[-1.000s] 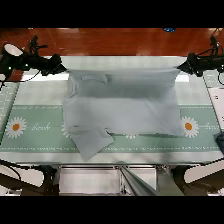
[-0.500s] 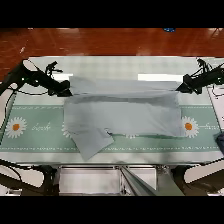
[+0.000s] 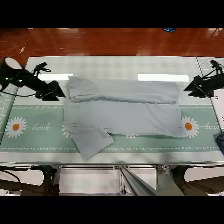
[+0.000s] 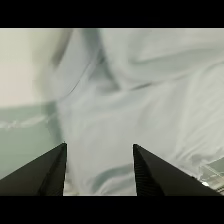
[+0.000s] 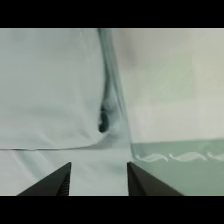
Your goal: Fold the shirts.
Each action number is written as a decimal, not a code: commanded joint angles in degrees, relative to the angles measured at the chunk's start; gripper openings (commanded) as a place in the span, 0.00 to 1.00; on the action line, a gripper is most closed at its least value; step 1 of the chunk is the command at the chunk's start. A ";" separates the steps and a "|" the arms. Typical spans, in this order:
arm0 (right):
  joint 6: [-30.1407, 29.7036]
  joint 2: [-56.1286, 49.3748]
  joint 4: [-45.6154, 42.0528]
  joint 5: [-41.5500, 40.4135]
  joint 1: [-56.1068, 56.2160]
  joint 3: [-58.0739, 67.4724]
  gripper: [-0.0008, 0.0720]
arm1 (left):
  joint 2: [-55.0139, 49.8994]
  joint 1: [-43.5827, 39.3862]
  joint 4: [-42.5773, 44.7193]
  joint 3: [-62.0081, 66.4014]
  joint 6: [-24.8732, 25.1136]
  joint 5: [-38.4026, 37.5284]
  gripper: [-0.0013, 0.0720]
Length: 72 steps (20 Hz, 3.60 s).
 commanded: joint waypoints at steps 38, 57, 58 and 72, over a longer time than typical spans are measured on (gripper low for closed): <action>1.14 22.49 -0.02 -4.50 -13.27 -47.23 0.57 | 25.90 -12.13 -22.53 -57.53 4.68 30.99 0.04; -9.14 15.52 20.39 -8.61 -0.26 -27.19 0.04 | 19.67 -4.20 -22.95 -28.96 2.89 26.49 0.04; -8.11 13.38 20.46 -9.57 1.40 -24.37 0.04 | 17.00 -4.70 -22.93 -25.33 2.89 26.27 0.04; -2.47 -9.40 20.63 -13.35 7.02 -0.57 0.04 | -19.74 -5.22 -22.64 19.04 -4.59 13.09 0.04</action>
